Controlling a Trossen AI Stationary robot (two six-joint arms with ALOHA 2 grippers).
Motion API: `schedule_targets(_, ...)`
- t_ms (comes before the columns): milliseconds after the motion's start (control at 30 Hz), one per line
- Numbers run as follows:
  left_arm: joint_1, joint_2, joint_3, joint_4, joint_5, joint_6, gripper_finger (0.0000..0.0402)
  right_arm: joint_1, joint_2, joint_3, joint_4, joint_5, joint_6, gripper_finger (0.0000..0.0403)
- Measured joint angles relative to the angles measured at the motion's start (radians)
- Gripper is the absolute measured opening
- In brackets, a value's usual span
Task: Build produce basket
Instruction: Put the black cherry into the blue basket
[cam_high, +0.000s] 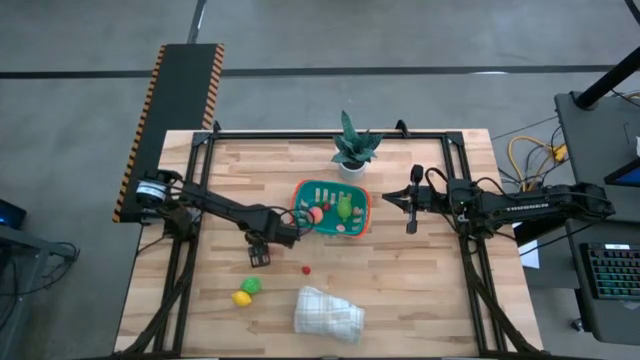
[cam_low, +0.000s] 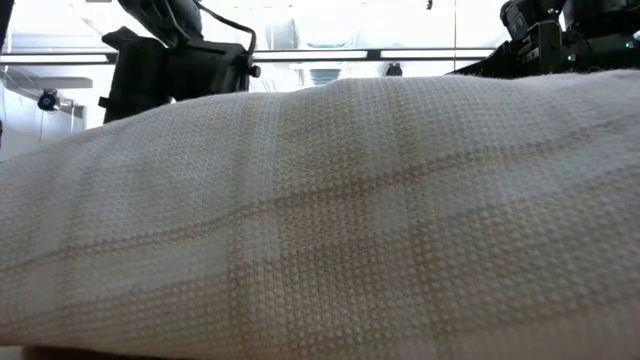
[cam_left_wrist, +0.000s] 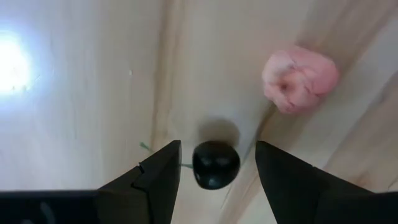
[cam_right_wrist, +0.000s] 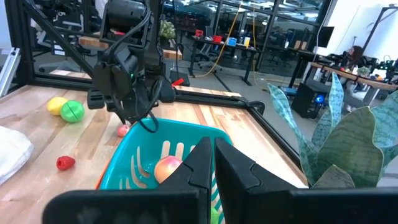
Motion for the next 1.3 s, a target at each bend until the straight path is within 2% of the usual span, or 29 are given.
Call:
schedule_targets(367,-0.011,-0.001,-0.005,-0.082,-0.019,0.293,0.0191,0.000,0.000,0.000,0.000,0.000,0.000,0.0009)
schedule_targets(567,-0.012,-0.001,-0.022,-0.075,-0.035,0.424,0.0191,0.000,0.000,0.000,0.000,0.000,0.000,0.0009)
schedule_targets(933,-0.012,-0.001,-0.022,-0.041,-0.064,0.420,0.0191,0.000,0.000,0.000,0.001,0.000,-0.003,0.0009)
schedule_targets(1200,-0.012,-0.001,-0.022,-0.025,-0.058,0.271,0.0191,0.000,0.000,0.000,0.001,0.000,-0.007,0.0009)
schedule_targets(1300,-0.012,-0.001,-0.025,-0.025,-0.047,0.265,0.0191,0.000,0.000,0.000,0.001,0.000,-0.007,0.0009)
